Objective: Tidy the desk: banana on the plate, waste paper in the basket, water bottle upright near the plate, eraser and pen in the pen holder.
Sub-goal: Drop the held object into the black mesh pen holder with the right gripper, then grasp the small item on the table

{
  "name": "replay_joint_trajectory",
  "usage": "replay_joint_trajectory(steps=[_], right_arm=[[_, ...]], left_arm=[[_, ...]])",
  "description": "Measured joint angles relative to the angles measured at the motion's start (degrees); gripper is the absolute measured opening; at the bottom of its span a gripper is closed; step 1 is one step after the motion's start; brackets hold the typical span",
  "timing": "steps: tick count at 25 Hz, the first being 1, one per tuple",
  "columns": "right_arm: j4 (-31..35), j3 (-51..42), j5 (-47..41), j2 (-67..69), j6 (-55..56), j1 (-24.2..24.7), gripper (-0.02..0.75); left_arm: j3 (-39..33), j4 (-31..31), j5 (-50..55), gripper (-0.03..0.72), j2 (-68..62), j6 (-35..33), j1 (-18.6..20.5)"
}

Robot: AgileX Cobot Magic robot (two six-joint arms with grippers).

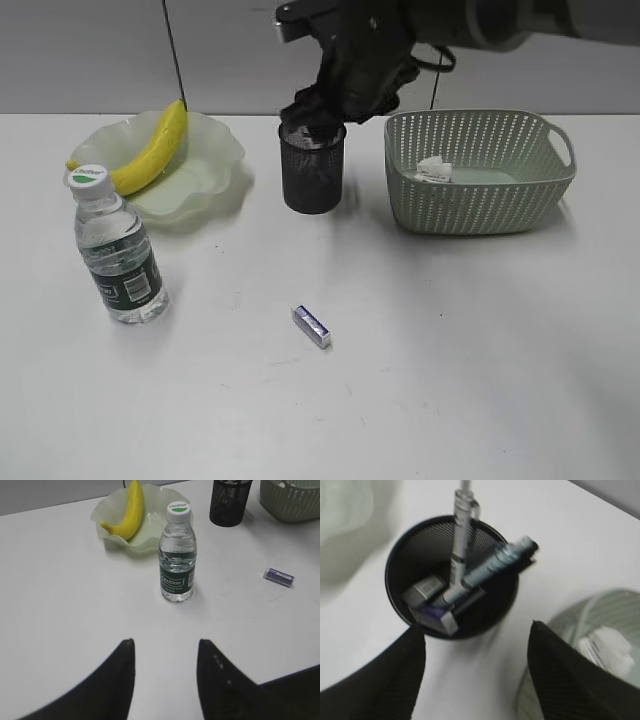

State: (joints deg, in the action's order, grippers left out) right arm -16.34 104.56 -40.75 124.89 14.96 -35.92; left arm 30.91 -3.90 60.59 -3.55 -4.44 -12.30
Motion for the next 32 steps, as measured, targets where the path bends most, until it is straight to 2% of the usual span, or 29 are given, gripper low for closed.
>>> replay_joint_trajectory(steps=[5, 9, 13, 24, 28, 32], right_arm=[[4.3, 0.0, -16.6, -6.2, -7.2, 0.0, 0.466], [6.6, -6.7, -24.2, -11.5, -9.6, 0.0, 0.429], [7.6, -20.7, -24.7, -21.7, -9.9, 0.0, 0.412], [9.2, -59.7, -23.4, -60.1, -9.6, 0.0, 0.405], [10.2, -68.9, -23.4, -76.7, -9.6, 0.0, 0.405], [10.9, -73.9, -21.7, -94.6, -9.6, 0.0, 0.403]], left_arm=[[0.0, 0.0, 0.0, 0.309, 0.0, 0.0, 0.0], [0.0, 0.0, 0.0, 0.309, 0.0, 0.0, 0.0], [0.0, 0.0, 0.0, 0.309, 0.0, 0.0, 0.0], [0.0, 0.0, 0.0, 0.309, 0.0, 0.0, 0.0], [0.0, 0.0, 0.0, 0.309, 0.0, 0.0, 0.0], [0.0, -0.1, 0.0, 0.309, -0.1, 0.0, 0.0]])
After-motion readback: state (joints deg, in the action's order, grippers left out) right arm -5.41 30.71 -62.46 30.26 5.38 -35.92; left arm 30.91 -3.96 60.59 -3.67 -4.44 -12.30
